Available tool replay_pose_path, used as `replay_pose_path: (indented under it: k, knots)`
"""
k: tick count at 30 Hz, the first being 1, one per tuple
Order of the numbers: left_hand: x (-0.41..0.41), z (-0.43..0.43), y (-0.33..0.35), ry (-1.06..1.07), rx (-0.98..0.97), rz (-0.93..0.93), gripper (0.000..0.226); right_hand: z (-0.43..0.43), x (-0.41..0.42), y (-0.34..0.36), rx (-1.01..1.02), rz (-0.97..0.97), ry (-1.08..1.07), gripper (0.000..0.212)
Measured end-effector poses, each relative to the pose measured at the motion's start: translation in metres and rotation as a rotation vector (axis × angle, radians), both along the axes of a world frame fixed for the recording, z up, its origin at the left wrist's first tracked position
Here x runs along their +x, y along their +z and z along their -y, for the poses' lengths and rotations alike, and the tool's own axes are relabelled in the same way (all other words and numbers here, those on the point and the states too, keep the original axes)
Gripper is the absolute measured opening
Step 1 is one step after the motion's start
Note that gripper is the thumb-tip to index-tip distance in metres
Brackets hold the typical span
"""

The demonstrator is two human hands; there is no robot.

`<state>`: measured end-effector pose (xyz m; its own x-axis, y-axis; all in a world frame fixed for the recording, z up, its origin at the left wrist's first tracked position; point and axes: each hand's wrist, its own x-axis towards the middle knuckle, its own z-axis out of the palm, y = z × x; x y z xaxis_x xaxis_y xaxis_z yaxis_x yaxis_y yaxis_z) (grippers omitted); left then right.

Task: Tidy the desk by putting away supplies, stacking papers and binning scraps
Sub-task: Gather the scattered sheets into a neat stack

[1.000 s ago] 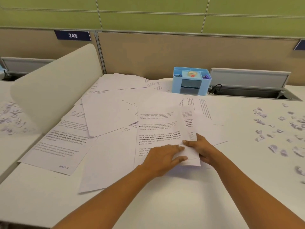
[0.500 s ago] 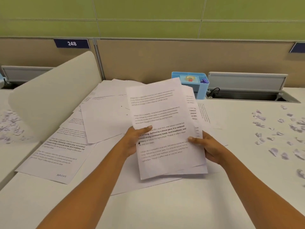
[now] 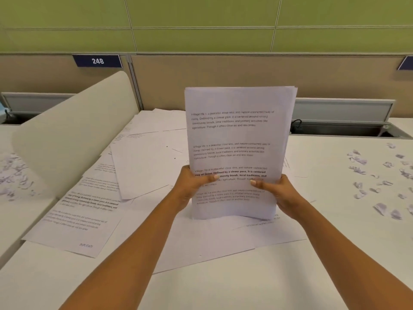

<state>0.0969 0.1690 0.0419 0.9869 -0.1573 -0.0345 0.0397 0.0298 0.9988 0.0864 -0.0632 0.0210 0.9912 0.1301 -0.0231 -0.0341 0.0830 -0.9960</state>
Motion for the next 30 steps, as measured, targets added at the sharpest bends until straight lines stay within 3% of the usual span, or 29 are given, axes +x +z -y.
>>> replay_pose_path:
  k: [5,7,10,11,14,16,22,26,30]
  knots:
    - [0.009,-0.022,-0.03,-0.052,0.196,-0.009,0.037,-0.001,0.001,-0.005,-0.008,-0.008,-0.07,0.079]
    - [0.021,-0.04,-0.042,0.051,0.415,0.045,0.043,0.0,0.004,-0.005,0.008,-0.006,-0.115,0.071]
    - [0.038,-0.069,-0.057,0.148,0.828,0.094,0.044,0.0,0.007,-0.008,0.038,0.0,-0.175,0.082]
    - [0.042,-0.076,-0.061,0.131,0.937,0.093,0.045,0.0,0.008,-0.01,0.041,-0.005,-0.183,0.077]
    - [0.051,-0.091,-0.068,0.057,1.291,0.082,0.044,-0.001,0.007,-0.011,0.072,-0.029,-0.201,0.037]
    - [0.054,-0.094,-0.069,0.03,1.441,0.096,0.037,-0.001,0.007,-0.013,0.069,-0.035,-0.21,0.029]
    - [0.057,-0.095,-0.071,0.024,1.645,0.174,0.03,0.001,0.008,-0.016,0.035,-0.051,-0.23,0.02]
    - [0.057,-0.093,-0.071,0.035,1.701,0.225,0.03,0.0,0.007,-0.019,0.039,-0.068,-0.231,0.028]
    - [0.059,-0.094,-0.069,0.033,1.717,0.273,0.034,-0.002,0.005,-0.022,0.032,-0.087,-0.25,0.018]
